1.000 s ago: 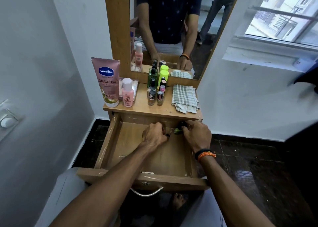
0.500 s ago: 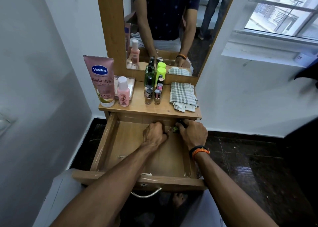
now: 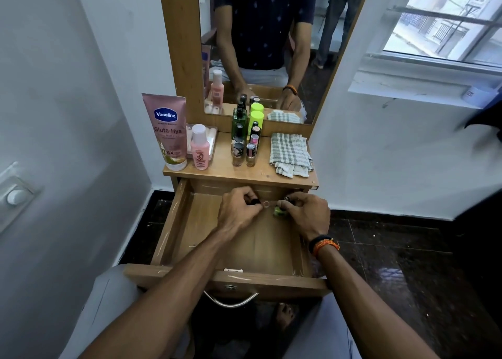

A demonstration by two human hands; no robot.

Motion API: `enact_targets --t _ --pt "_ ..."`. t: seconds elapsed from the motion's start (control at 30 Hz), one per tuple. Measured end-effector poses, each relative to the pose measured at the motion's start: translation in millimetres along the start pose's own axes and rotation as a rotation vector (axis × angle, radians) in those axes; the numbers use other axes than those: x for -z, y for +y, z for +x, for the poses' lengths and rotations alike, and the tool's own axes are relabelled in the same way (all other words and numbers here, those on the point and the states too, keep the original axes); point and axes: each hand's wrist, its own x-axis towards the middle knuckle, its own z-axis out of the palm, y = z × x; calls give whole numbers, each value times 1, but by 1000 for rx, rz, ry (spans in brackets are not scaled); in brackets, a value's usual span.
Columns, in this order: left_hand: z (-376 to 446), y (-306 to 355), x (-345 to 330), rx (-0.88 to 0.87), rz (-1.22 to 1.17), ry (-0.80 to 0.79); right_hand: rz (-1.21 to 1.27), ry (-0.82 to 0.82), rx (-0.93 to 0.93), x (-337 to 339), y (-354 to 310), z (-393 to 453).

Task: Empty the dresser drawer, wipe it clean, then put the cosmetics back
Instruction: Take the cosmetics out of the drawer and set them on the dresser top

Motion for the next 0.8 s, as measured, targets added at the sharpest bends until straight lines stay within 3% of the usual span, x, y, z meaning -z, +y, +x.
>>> enact_targets --t 0.2,0.43,0.8 --pt "-5 7 21 -64 -251 32 111 17 32 9 -10 -6" --pt "-7 13 43 -101 -369 75 267 75 103 19 -29 -5" --pt "7 17 61 -205 -246 271 333 136 202 28 -82 27"
